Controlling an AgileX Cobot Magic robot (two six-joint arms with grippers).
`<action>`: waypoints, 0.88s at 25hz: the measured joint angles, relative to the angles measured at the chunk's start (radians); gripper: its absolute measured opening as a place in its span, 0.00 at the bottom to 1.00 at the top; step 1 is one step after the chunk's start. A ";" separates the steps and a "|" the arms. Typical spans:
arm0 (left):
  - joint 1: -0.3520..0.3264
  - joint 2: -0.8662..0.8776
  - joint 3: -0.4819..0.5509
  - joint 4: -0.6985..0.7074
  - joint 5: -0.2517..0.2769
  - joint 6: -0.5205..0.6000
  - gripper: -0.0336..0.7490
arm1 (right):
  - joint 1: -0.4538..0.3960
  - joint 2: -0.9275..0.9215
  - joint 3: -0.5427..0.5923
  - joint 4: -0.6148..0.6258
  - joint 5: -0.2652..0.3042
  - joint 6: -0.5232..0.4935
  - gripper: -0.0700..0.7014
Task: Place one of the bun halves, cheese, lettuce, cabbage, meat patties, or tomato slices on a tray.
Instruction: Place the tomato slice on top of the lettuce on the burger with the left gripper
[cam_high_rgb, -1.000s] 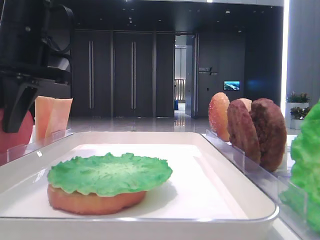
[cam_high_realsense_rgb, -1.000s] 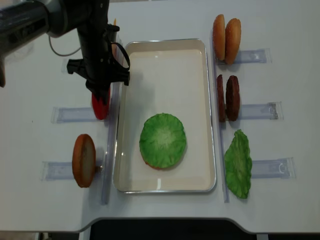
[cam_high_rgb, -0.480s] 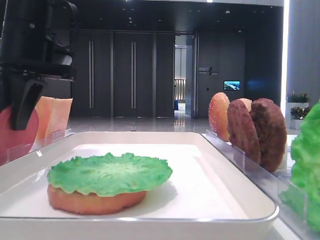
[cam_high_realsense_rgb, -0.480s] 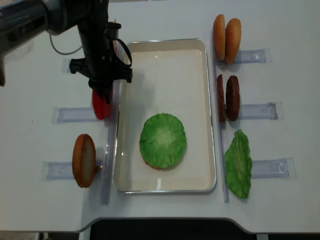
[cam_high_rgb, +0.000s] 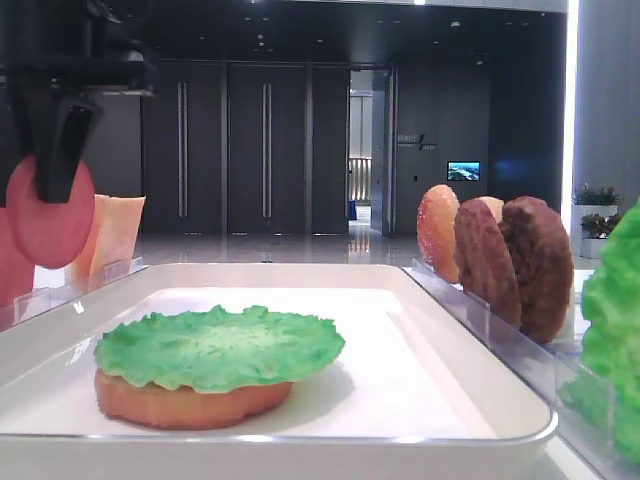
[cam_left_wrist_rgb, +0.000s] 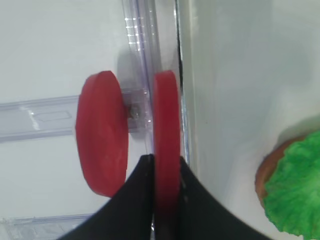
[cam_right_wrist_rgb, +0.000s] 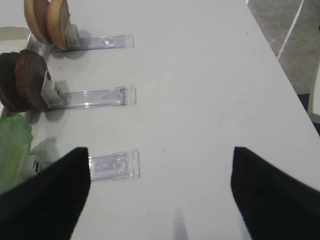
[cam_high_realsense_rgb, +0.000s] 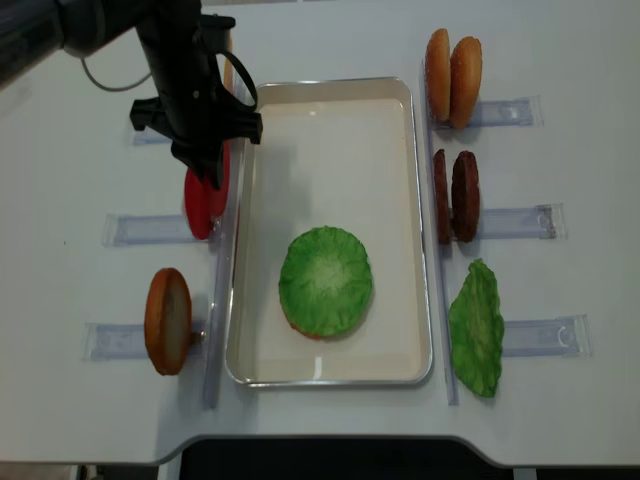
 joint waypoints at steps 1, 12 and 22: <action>0.000 -0.009 0.000 -0.006 0.000 0.001 0.11 | 0.000 0.000 0.000 0.000 0.000 0.000 0.80; 0.000 -0.193 0.029 -0.054 0.007 0.015 0.11 | 0.000 0.000 0.000 0.000 0.000 0.000 0.80; 0.000 -0.372 0.147 -0.082 0.012 0.027 0.11 | 0.000 0.000 0.000 0.000 0.000 0.000 0.80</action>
